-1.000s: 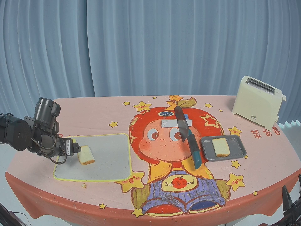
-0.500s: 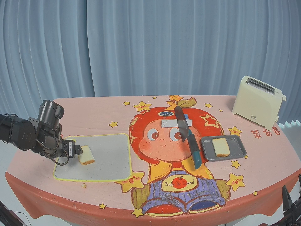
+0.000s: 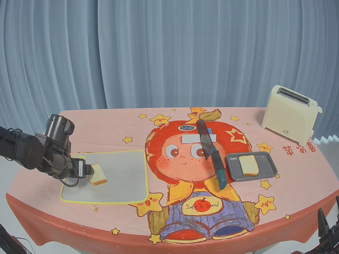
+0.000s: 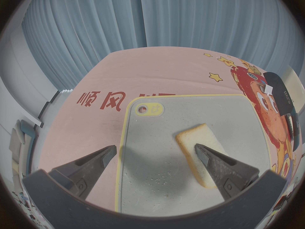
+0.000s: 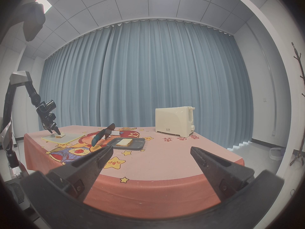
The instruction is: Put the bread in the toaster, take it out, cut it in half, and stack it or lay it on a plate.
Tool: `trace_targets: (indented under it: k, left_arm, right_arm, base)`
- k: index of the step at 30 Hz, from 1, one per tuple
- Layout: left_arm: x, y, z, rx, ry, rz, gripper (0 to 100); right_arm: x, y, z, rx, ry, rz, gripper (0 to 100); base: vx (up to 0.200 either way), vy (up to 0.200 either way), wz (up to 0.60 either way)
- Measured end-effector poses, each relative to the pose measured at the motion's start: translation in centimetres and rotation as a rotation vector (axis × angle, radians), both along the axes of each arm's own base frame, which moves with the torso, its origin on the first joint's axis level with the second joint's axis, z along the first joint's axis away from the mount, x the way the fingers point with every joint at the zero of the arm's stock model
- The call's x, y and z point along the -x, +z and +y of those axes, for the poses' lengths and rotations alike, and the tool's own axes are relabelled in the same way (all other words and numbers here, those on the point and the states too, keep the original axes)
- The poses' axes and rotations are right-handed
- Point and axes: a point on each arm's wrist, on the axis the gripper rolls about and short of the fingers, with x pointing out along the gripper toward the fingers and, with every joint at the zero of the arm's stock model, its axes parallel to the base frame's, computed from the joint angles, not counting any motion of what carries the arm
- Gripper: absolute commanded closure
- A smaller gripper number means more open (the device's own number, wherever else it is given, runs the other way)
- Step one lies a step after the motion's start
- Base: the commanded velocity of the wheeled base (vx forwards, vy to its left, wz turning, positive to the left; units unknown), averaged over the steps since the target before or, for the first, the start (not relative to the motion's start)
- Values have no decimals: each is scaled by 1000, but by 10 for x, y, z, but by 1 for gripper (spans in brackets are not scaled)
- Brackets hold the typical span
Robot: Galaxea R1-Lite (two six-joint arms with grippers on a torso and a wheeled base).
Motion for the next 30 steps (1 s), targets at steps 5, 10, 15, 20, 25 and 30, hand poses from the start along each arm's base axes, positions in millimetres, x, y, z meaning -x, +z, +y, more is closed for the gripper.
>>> trace_targets:
  k: [5,10,15,20,25,30]
  left_arm:
    - [-1,-3,0,0,2,9,100]
    - [-2,-5,1,-3,4,14,100]
    - [-2,-5,1,-6,5,17,100]
    - [-1,-4,1,-5,4,16,100]
    - [-1,-4,1,-5,3,16,100]
    - [0,-2,1,-5,3,12,100]
  right_arm:
    - [0,0,0,0,0,0,0]
    - [0,0,0,0,1,0,0]
    - [0,0,0,0,0,0,0]
    - [0,0,0,0,0,0,0]
    - [0,0,0,0,1,0,0]
    - [0,0,0,0,0,0,0]
  base:
    - [0,0,0]
    - [0,0,0]
    - [0,0,0]
    - [0,0,0]
    - [0,0,0]
    - [0,0,0]
